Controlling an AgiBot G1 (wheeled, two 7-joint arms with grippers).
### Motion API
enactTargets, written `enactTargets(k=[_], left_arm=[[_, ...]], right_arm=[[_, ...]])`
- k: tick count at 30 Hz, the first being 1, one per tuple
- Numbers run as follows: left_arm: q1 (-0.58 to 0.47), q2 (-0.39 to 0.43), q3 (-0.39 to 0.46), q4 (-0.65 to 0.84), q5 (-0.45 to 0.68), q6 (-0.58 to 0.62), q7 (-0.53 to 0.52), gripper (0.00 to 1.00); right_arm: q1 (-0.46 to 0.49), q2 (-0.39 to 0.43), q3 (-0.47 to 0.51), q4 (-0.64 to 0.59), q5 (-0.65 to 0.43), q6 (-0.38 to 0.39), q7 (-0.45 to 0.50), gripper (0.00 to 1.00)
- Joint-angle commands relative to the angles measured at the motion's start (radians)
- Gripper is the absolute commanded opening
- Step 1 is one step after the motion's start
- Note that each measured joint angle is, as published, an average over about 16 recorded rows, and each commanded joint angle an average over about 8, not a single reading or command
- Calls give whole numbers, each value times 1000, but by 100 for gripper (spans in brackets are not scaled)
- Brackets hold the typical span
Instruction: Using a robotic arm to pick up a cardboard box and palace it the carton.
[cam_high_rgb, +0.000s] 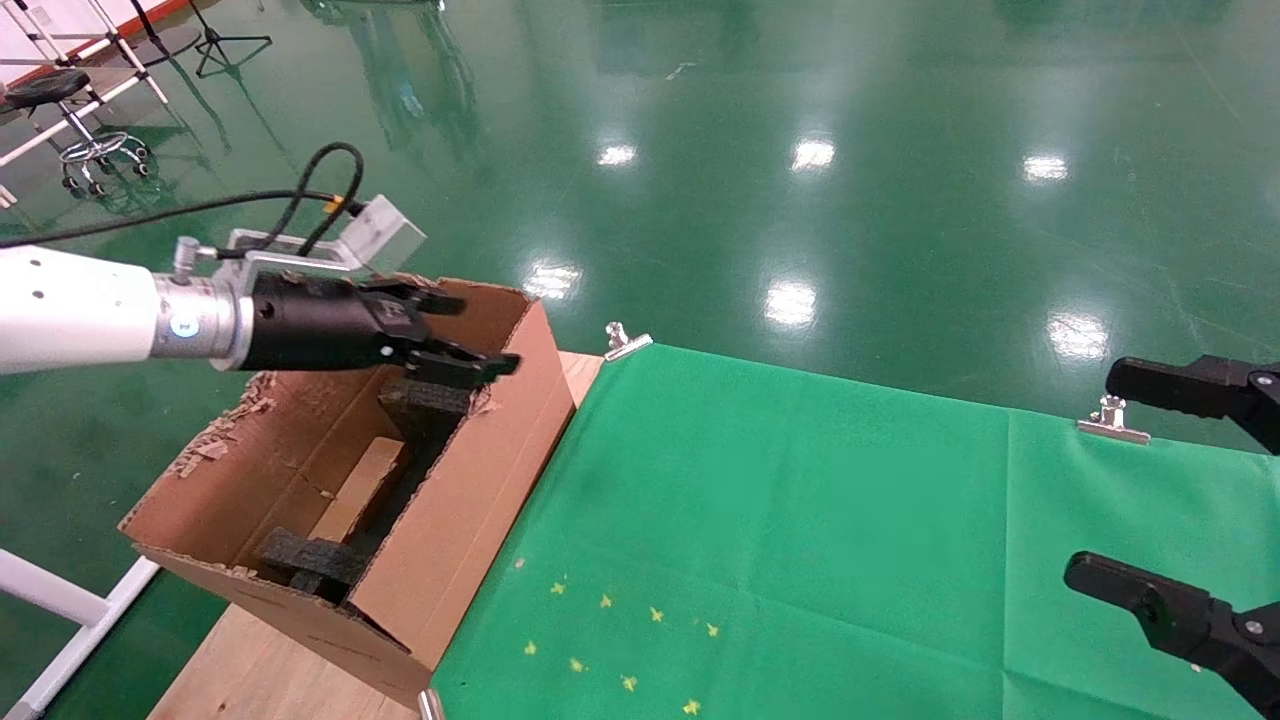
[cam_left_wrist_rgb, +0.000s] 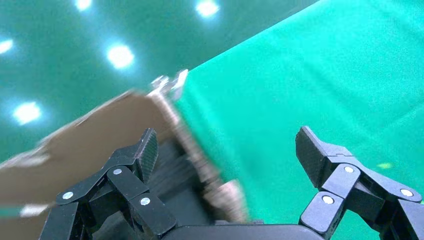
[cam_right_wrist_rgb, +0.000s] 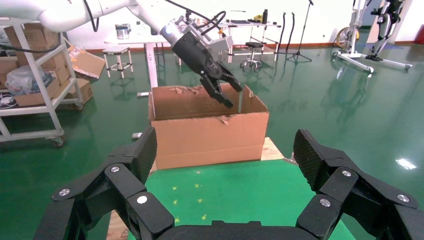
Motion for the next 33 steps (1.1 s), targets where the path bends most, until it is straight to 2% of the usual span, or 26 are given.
enactTargets(k=[1, 33], left_arm=[[22, 0, -14, -22, -39, 13, 18, 100], [365, 5, -242, -364, -655, 226, 304, 100]], right_arm=[[0, 0, 0, 0, 0, 0, 0, 100], [0, 0, 0, 0, 0, 0, 0, 100]])
